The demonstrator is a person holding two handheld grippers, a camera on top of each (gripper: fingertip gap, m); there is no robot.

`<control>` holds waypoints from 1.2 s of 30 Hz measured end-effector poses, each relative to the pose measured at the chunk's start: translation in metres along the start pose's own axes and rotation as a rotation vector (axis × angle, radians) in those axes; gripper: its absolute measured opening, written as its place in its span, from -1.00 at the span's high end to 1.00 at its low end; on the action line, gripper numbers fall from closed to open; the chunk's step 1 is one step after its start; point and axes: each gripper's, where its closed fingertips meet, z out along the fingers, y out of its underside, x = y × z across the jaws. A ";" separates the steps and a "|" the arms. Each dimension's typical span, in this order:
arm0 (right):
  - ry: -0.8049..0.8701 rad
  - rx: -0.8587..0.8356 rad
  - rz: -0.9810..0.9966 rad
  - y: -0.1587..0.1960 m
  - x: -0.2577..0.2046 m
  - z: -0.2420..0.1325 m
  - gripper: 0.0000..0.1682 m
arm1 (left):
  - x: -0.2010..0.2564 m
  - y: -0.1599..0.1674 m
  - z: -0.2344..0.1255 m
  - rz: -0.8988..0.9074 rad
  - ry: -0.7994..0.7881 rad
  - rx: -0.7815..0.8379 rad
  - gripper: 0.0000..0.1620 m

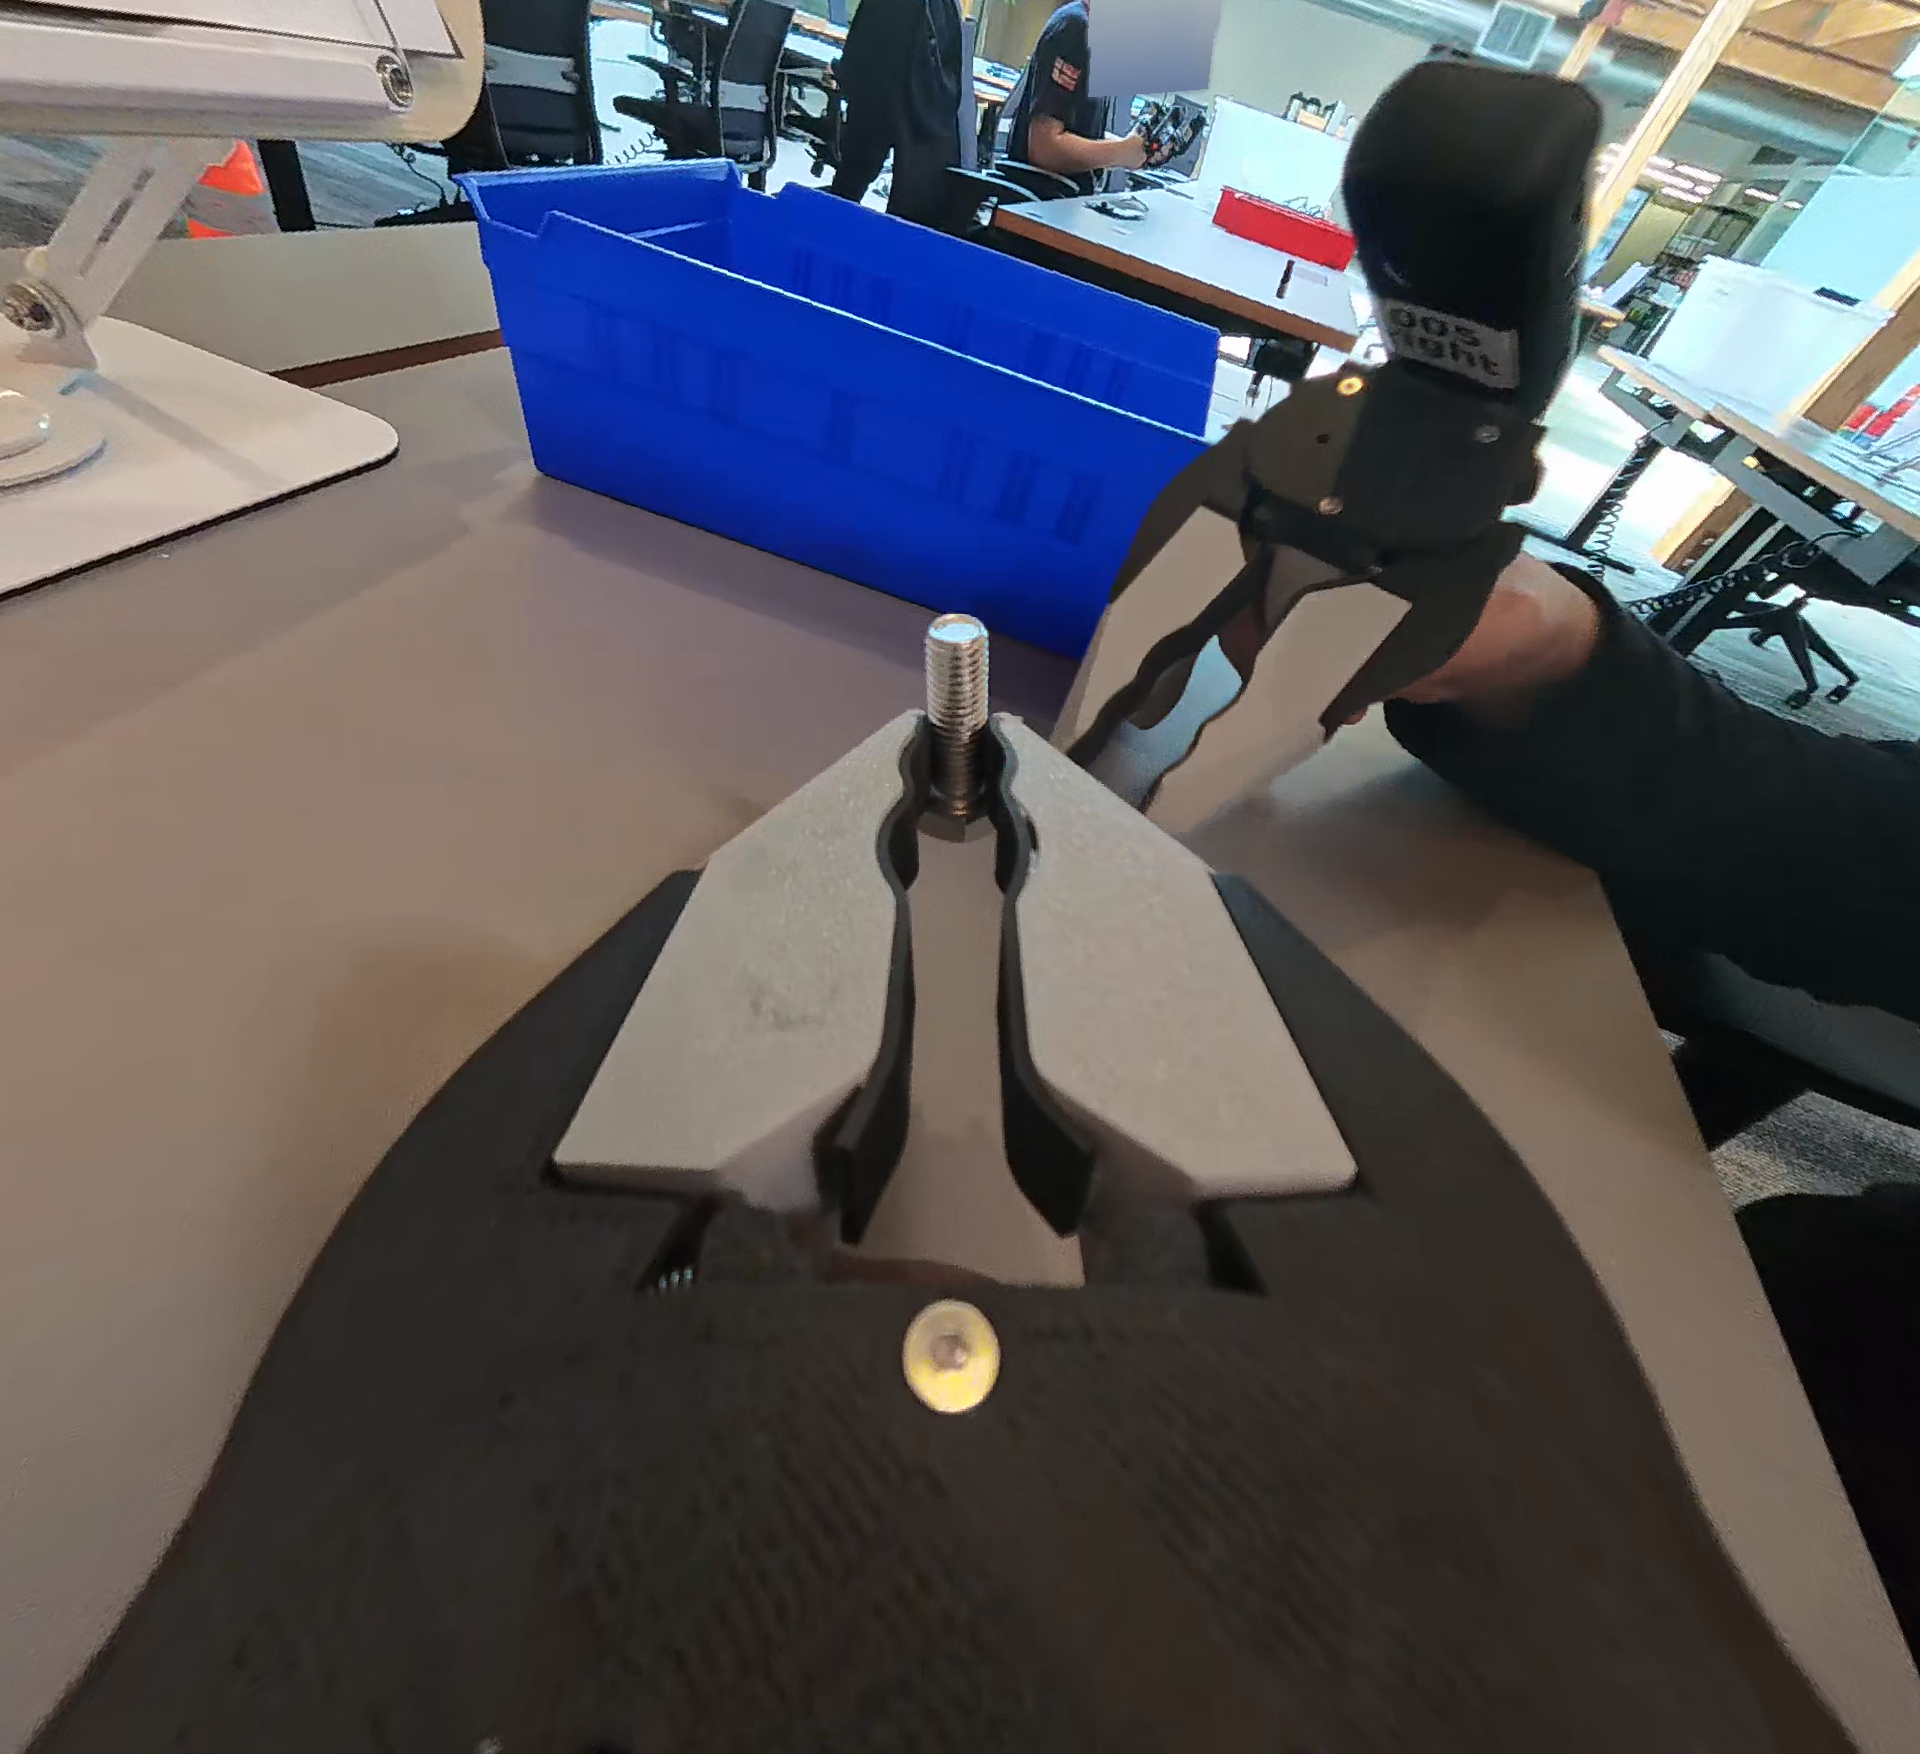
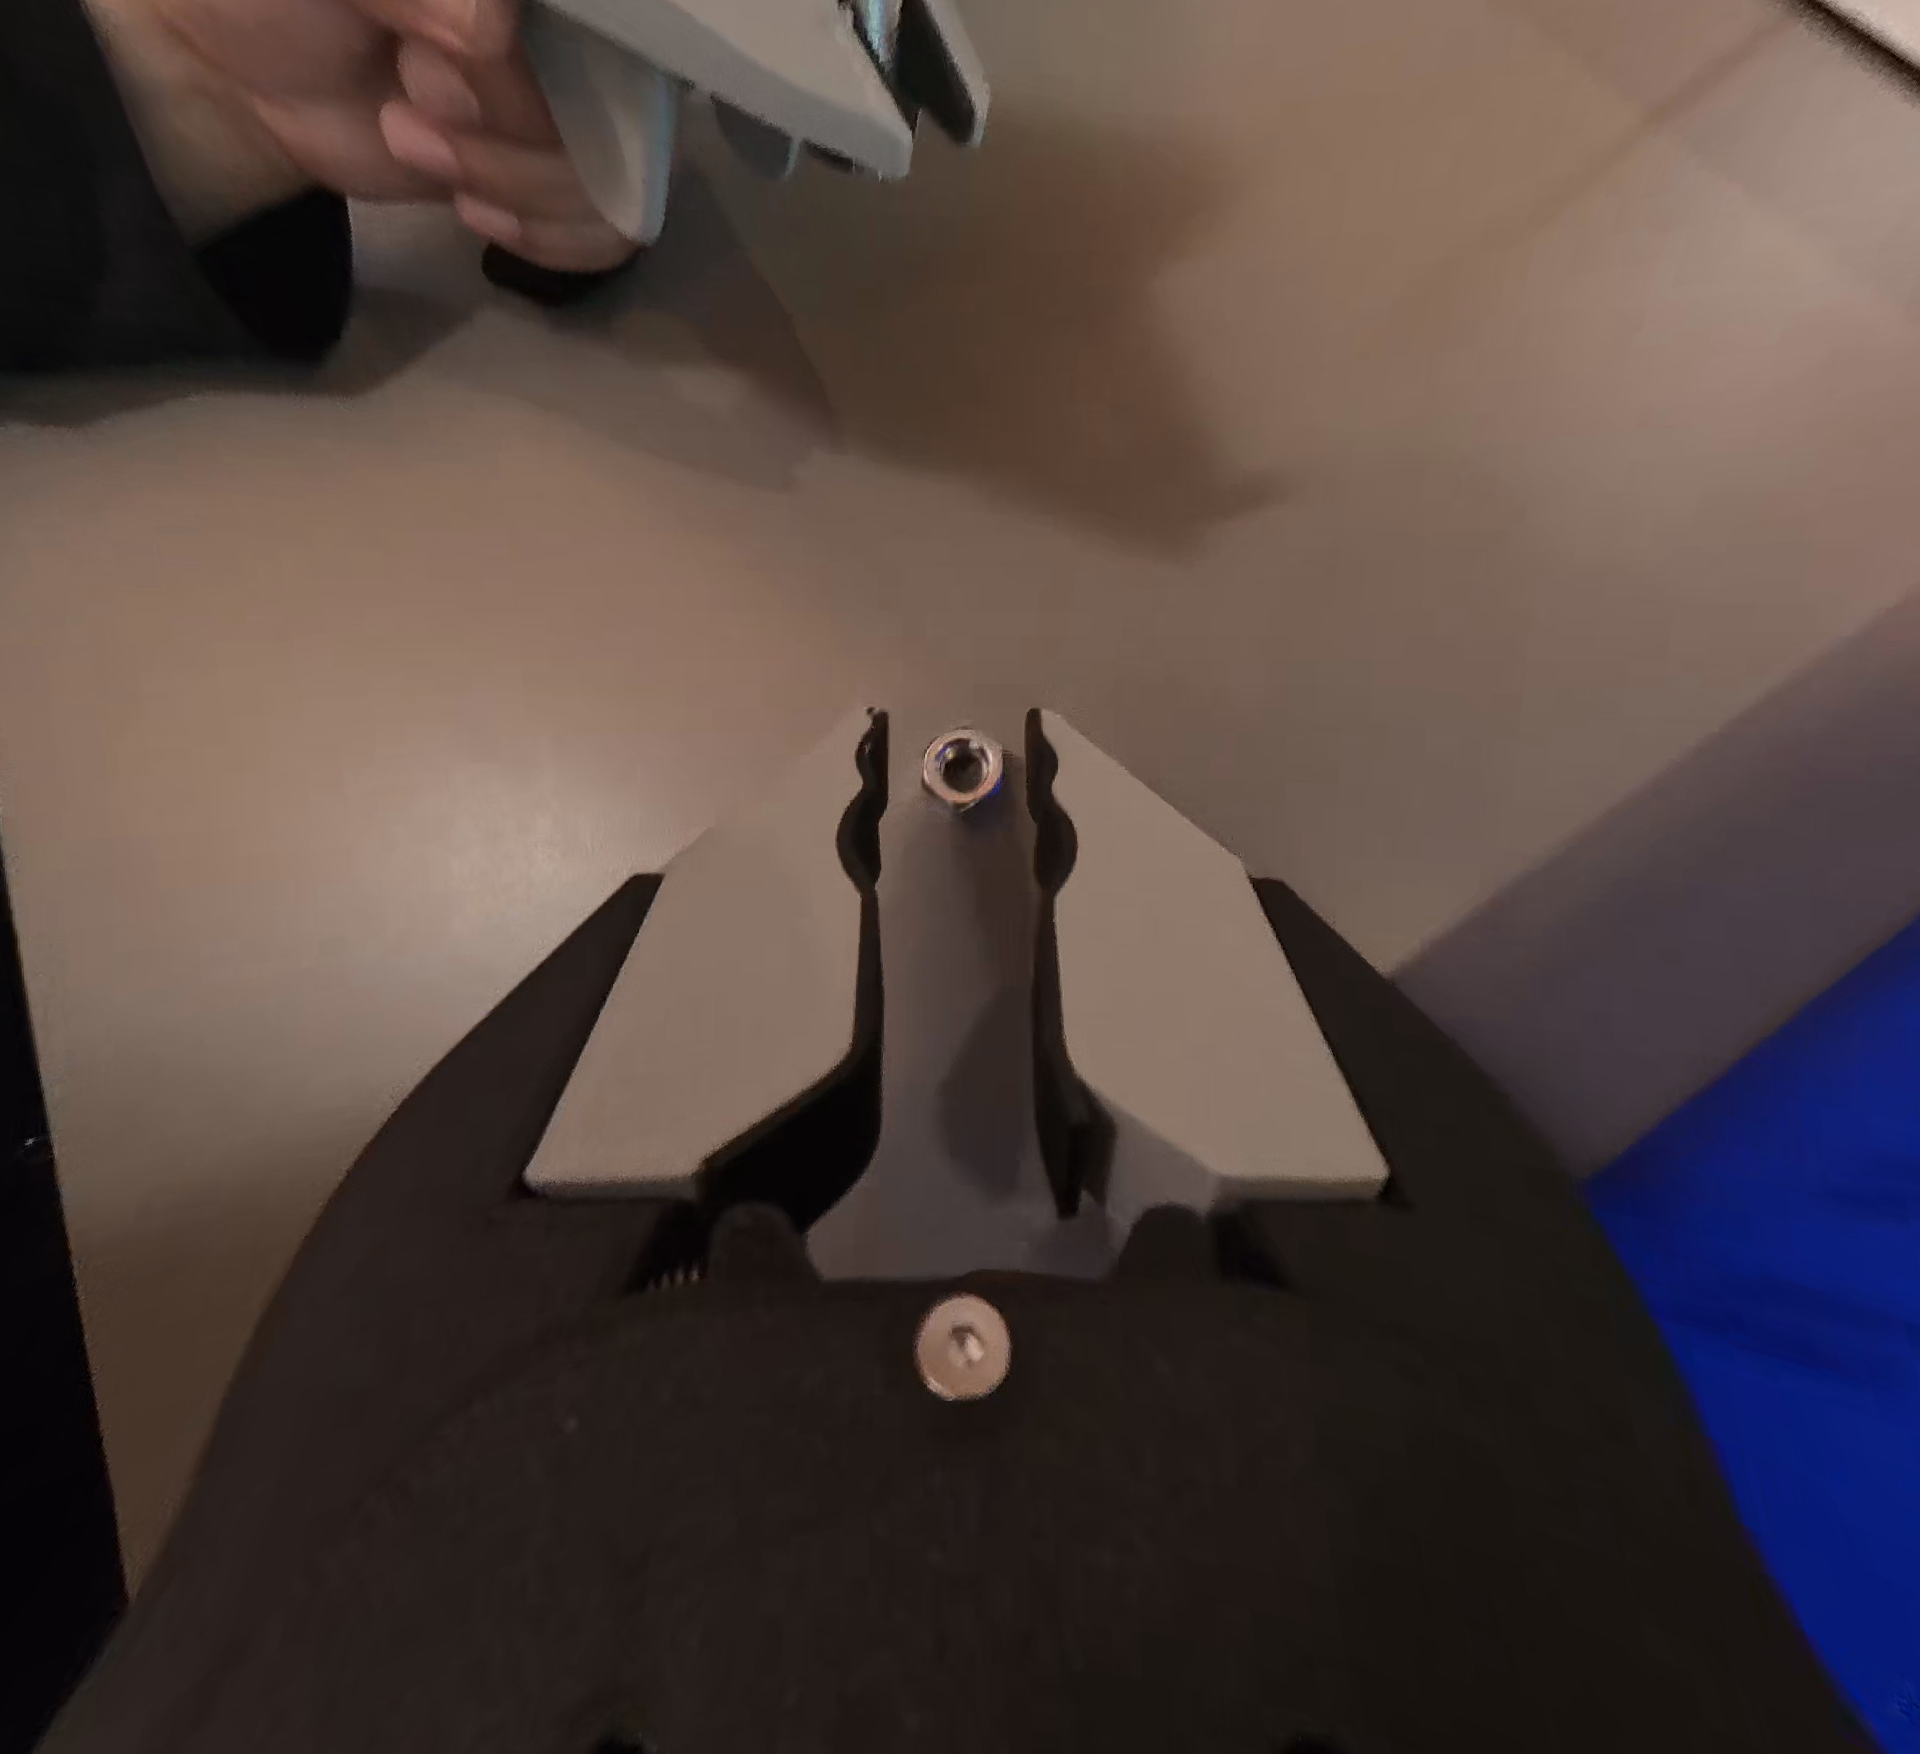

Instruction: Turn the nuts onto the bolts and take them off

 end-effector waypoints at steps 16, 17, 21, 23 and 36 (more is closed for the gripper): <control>0.037 -0.067 -0.062 0.014 0.000 0.014 0.83 | 0.011 0.001 0.002 0.032 0.051 -0.002 0.92; 0.033 -0.054 -0.060 0.011 -0.001 0.014 0.83 | 0.014 0.001 0.002 0.045 0.063 -0.001 0.92; -0.039 0.071 -0.020 -0.009 -0.009 0.001 0.83 | 0.027 0.001 0.003 0.106 0.118 0.002 0.92; -0.083 0.136 0.010 -0.023 -0.015 -0.013 0.83 | 0.031 0.001 0.003 0.121 0.125 0.006 0.92; -0.108 -0.007 -0.161 -0.099 -0.031 -0.051 0.83 | 0.043 0.005 0.013 0.237 0.105 -0.007 0.92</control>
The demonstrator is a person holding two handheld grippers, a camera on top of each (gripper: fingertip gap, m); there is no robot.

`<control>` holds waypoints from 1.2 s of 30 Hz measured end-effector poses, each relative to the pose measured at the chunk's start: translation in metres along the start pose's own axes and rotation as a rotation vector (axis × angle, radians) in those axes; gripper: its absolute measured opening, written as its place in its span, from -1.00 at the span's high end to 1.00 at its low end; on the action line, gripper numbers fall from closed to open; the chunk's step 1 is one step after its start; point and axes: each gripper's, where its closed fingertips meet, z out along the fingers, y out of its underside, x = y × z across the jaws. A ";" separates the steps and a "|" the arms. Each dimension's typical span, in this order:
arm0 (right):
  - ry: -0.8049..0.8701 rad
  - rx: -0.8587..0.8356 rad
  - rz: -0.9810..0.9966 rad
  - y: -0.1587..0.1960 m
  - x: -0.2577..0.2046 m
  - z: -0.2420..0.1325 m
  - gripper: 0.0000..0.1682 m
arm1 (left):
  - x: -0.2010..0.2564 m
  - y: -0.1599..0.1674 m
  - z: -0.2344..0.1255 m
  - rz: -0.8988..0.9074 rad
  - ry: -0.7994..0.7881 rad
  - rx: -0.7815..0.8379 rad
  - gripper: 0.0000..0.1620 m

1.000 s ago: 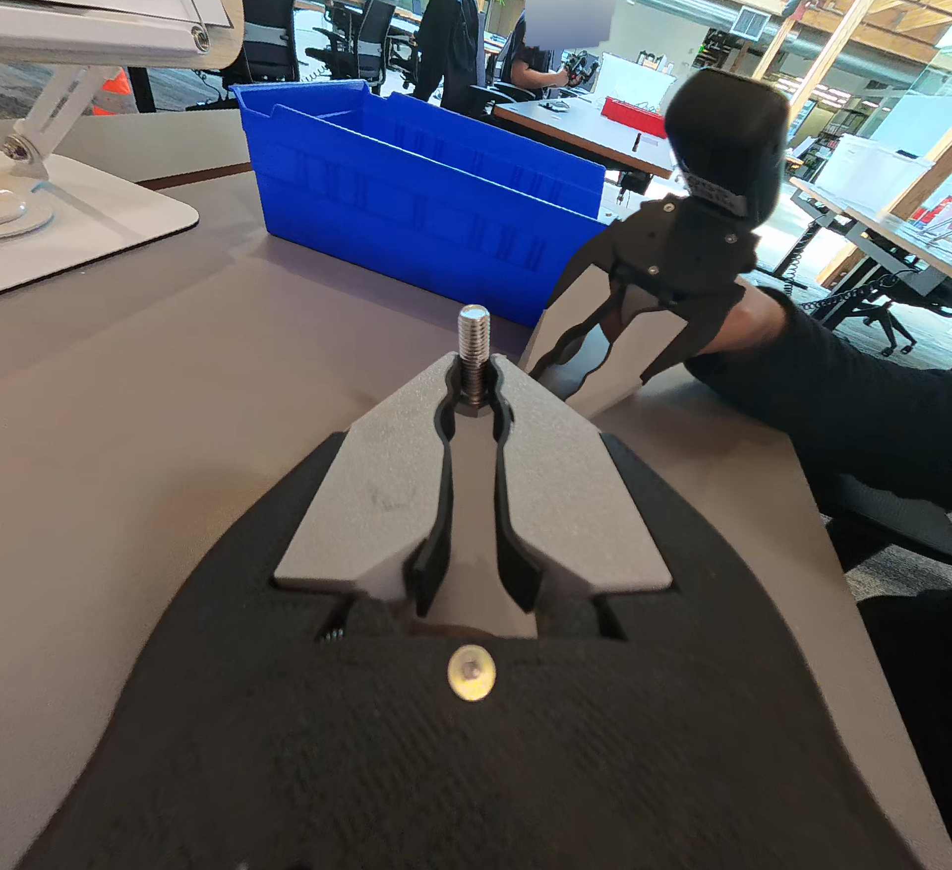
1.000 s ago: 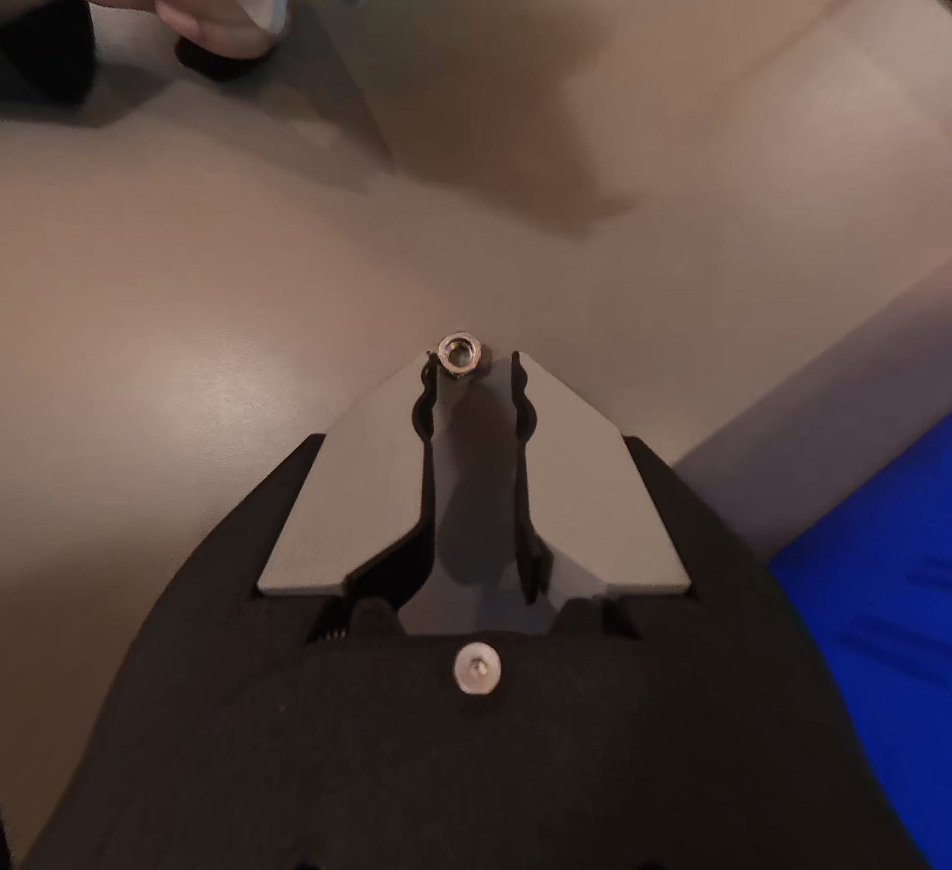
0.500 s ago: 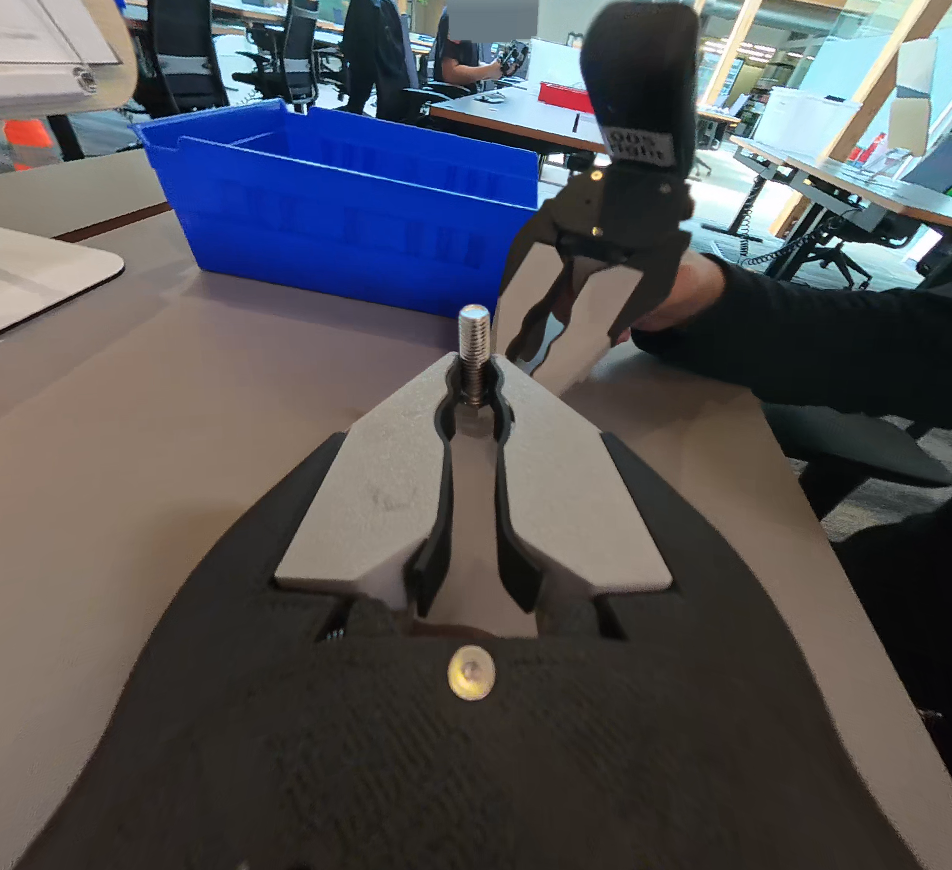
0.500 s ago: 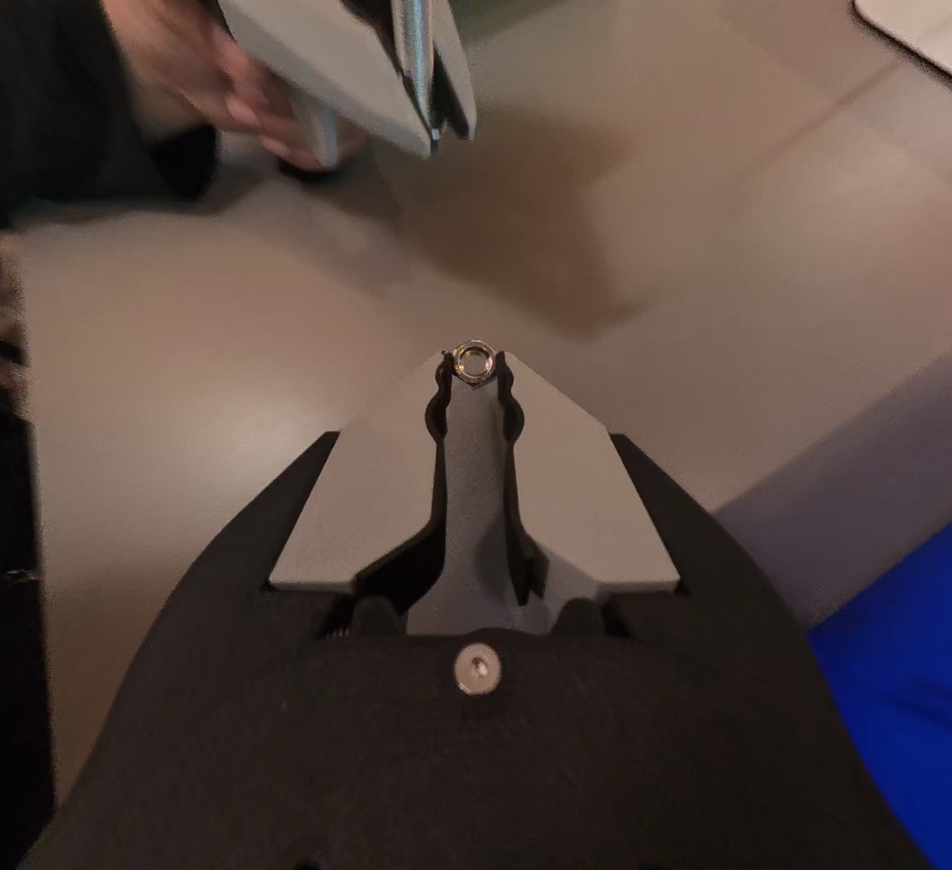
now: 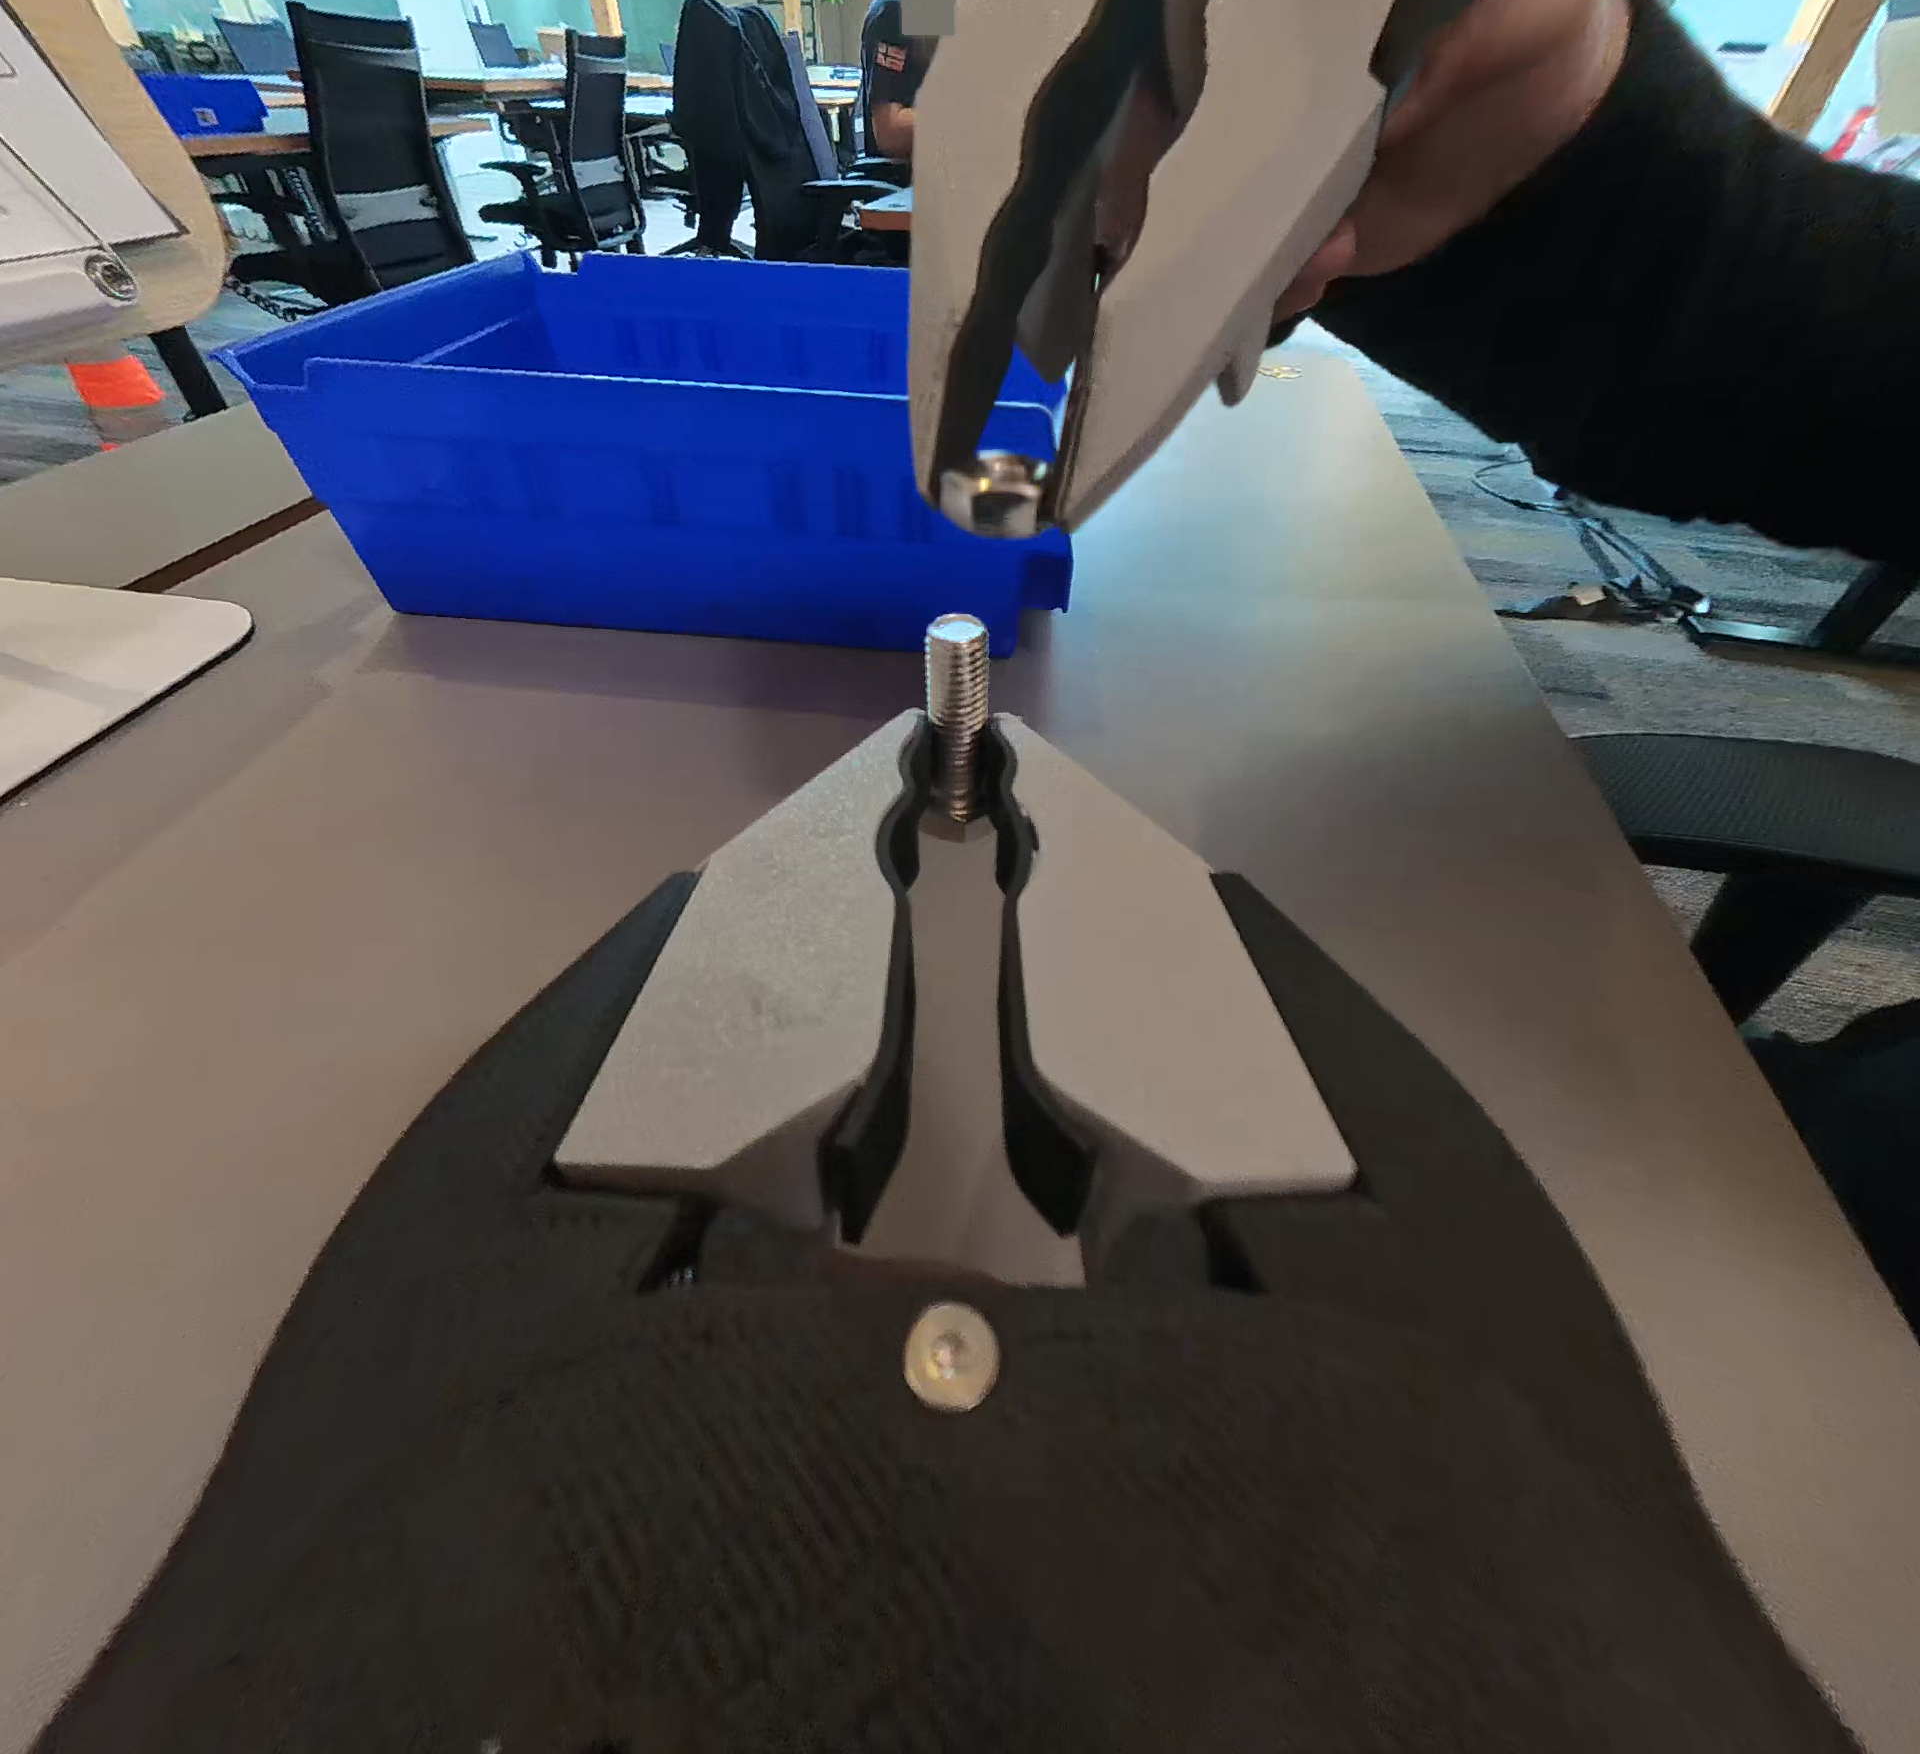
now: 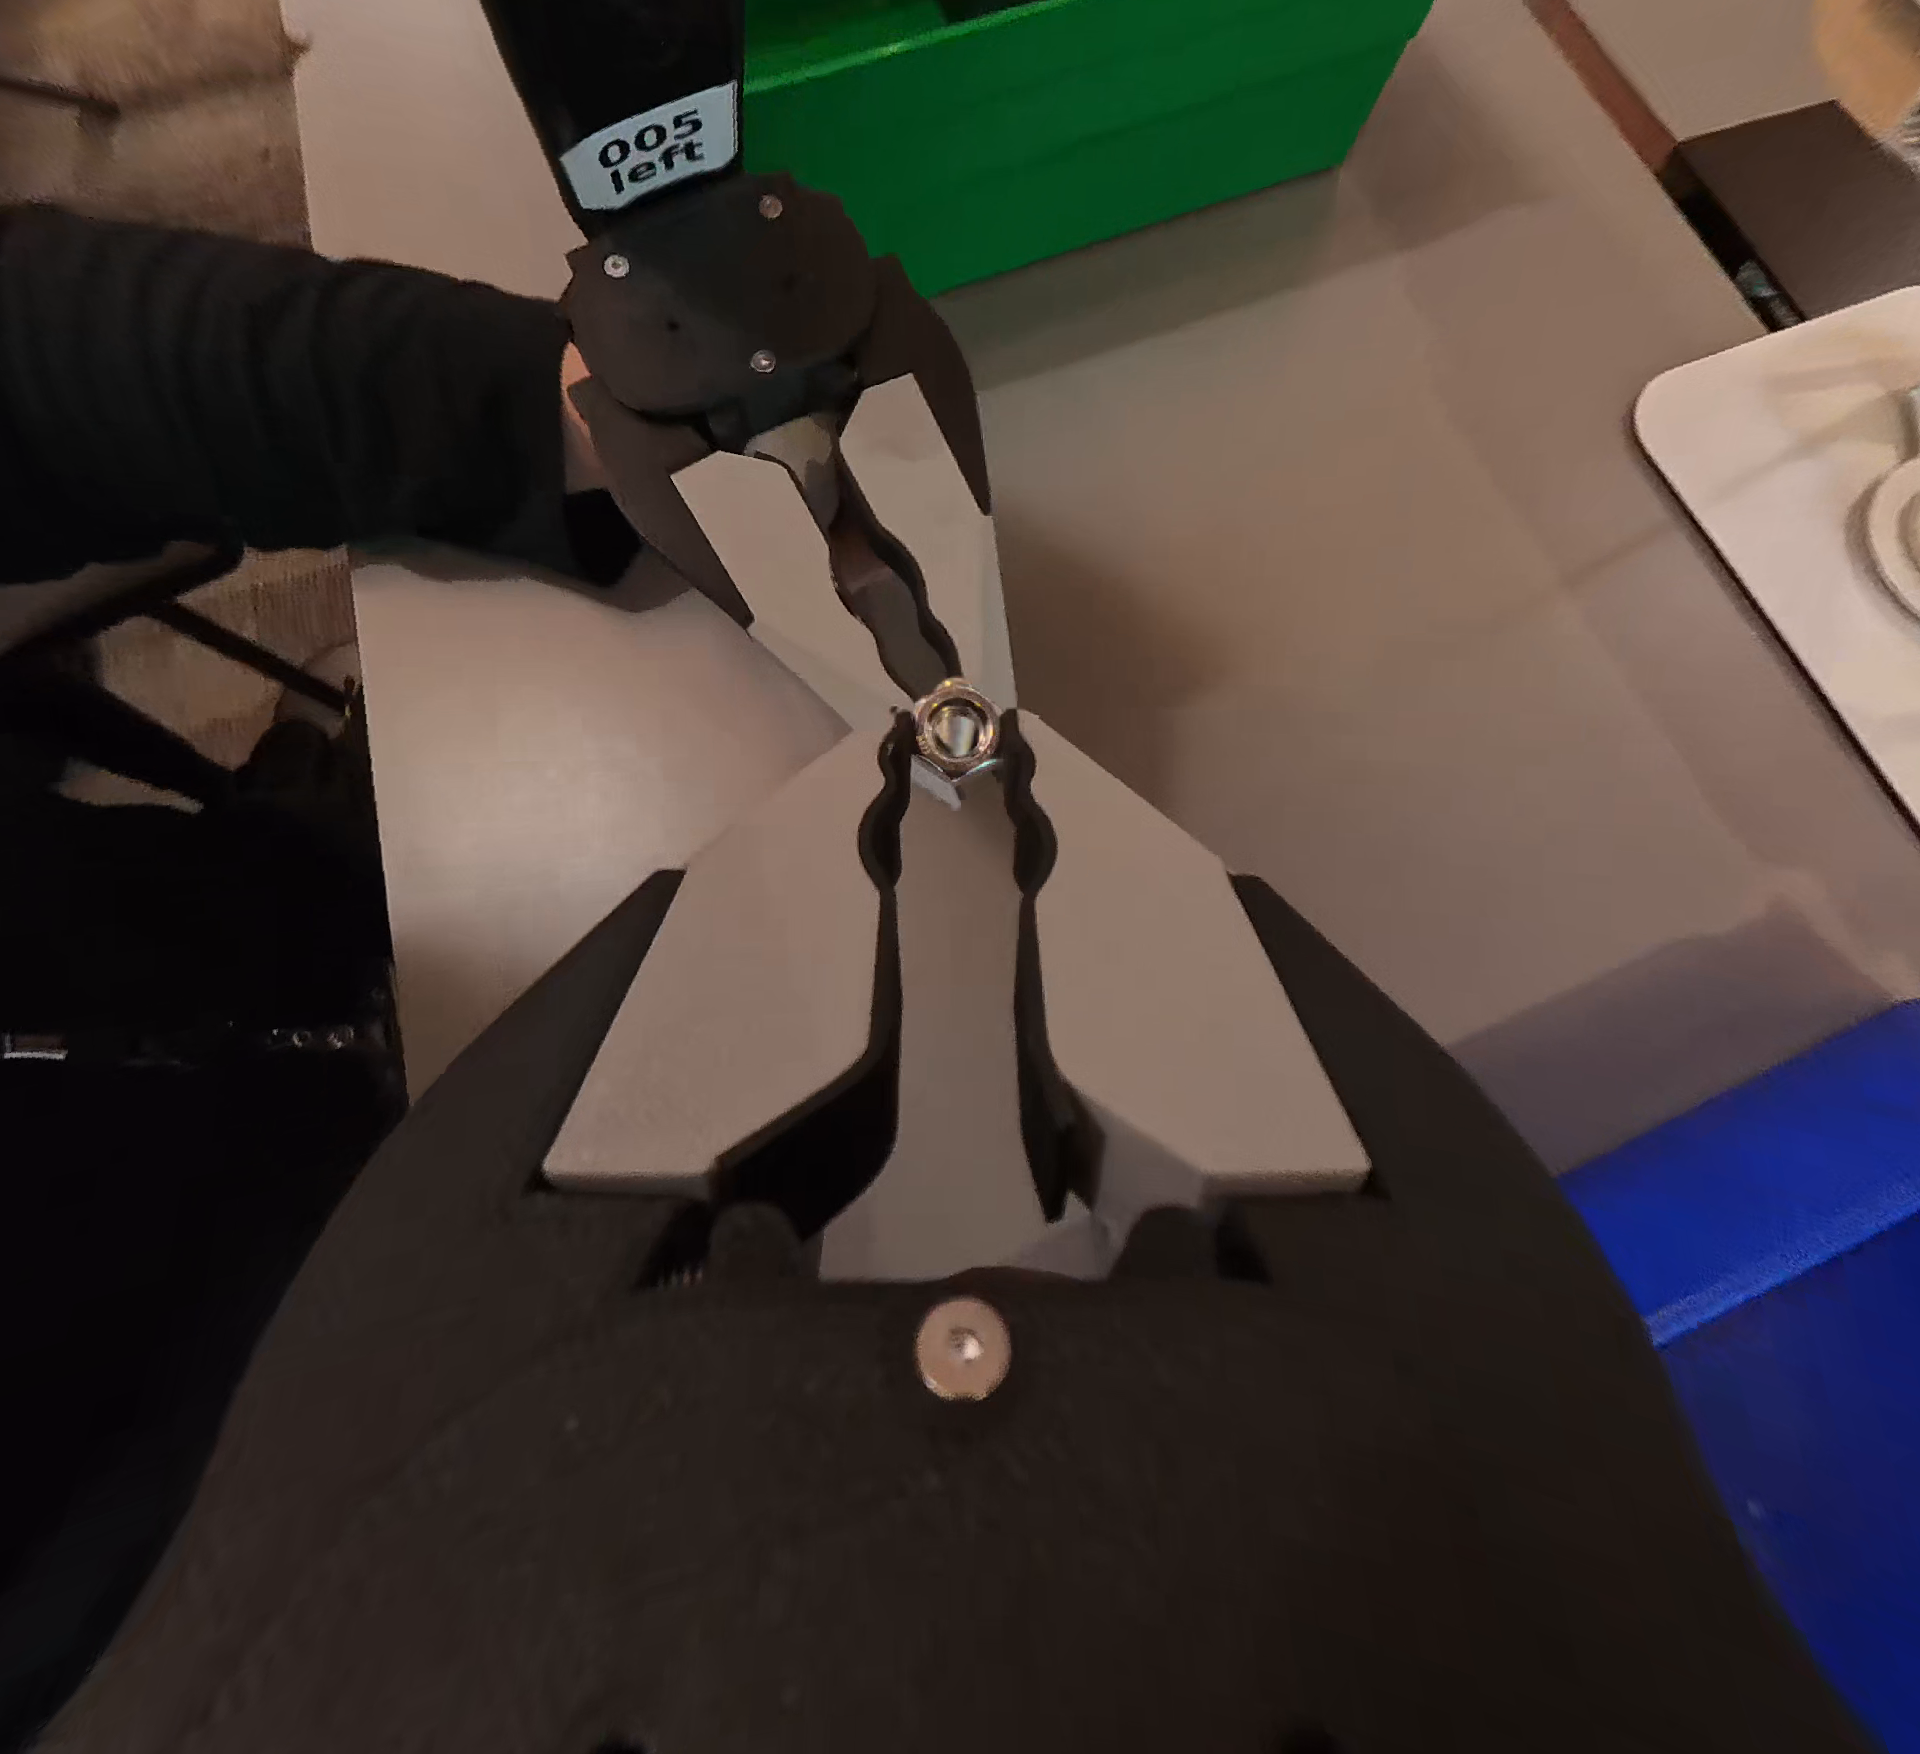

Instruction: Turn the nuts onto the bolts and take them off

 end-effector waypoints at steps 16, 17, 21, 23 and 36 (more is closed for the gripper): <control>0.024 -0.111 0.004 0.001 0.005 0.017 0.83 | -0.006 0.001 0.001 0.007 -0.038 -0.011 0.92; 0.027 -0.114 0.007 0.002 0.006 0.018 0.83 | -0.007 0.001 0.000 0.004 -0.041 -0.013 0.92; 0.023 -0.109 0.021 0.002 0.006 0.020 0.83 | -0.007 0.001 0.000 0.001 -0.040 -0.012 0.92; 0.023 -0.107 0.020 0.002 0.006 0.021 0.83 | -0.006 0.001 0.000 0.004 -0.041 -0.012 0.92; 0.032 -0.104 0.035 0.004 0.007 0.025 0.83 | -0.009 0.003 0.001 0.005 -0.056 -0.028 0.92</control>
